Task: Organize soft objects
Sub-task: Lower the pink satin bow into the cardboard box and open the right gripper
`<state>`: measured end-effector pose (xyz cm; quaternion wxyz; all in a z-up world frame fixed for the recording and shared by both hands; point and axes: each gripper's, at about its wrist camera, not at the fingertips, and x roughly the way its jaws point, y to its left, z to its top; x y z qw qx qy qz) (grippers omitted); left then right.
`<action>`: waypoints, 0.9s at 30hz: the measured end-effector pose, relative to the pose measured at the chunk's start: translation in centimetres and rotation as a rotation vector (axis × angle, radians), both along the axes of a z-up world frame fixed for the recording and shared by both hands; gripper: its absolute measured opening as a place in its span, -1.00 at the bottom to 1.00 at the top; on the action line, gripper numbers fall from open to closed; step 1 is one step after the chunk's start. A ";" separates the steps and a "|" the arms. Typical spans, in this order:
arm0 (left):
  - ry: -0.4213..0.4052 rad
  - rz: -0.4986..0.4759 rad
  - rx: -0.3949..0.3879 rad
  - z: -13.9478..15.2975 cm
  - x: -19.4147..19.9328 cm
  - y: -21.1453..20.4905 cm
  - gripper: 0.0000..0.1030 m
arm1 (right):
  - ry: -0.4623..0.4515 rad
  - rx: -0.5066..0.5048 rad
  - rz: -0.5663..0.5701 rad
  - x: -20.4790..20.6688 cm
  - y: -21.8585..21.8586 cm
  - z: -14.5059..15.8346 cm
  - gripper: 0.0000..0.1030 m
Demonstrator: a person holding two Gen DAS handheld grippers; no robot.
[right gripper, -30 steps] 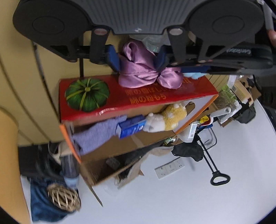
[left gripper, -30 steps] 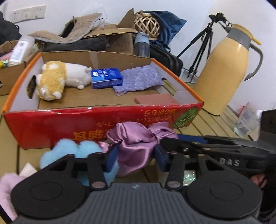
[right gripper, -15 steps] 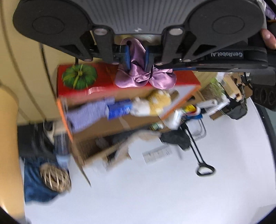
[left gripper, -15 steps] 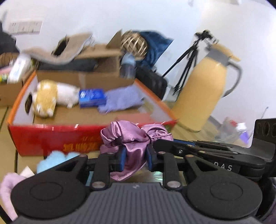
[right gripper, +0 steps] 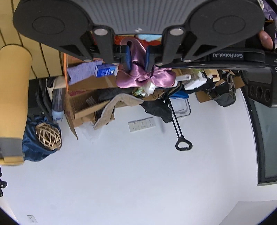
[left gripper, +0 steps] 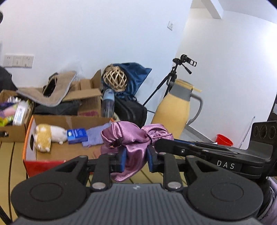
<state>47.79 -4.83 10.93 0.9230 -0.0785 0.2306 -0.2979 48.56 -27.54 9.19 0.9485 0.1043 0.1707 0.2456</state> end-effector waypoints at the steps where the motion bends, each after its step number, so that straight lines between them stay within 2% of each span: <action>1: 0.000 0.003 -0.002 0.5 0.2 -0.2 -0.54 | -0.001 0.000 -0.003 0.2 -0.2 0.6 -0.68; 7: 0.034 0.013 -0.028 2.9 4.3 -1.2 -0.53 | 0.020 -0.005 -0.008 3.6 -1.2 3.5 -0.68; 12: 0.087 0.012 -0.046 2.0 10.2 -1.8 -0.53 | 0.090 -0.006 -0.012 9.4 -2.3 3.9 -0.68; 16: 0.179 0.033 -0.080 -1.5 15.8 -2.1 -0.53 | 0.149 -0.071 -0.040 14.7 -2.1 1.7 -0.68; 24: 0.343 0.102 -0.061 -9.7 24.6 -2.5 -0.50 | 0.294 -0.147 -0.088 23.8 -1.2 -5.6 -0.68; 26: 0.382 0.125 -0.031 -11.1 25.7 -2.5 -0.47 | 0.324 -0.211 -0.096 25.2 -0.6 -7.2 -0.67; 27: 0.382 0.141 -0.014 -11.5 25.9 -2.4 -0.43 | 0.328 -0.275 -0.108 25.5 0.0 -7.9 -0.66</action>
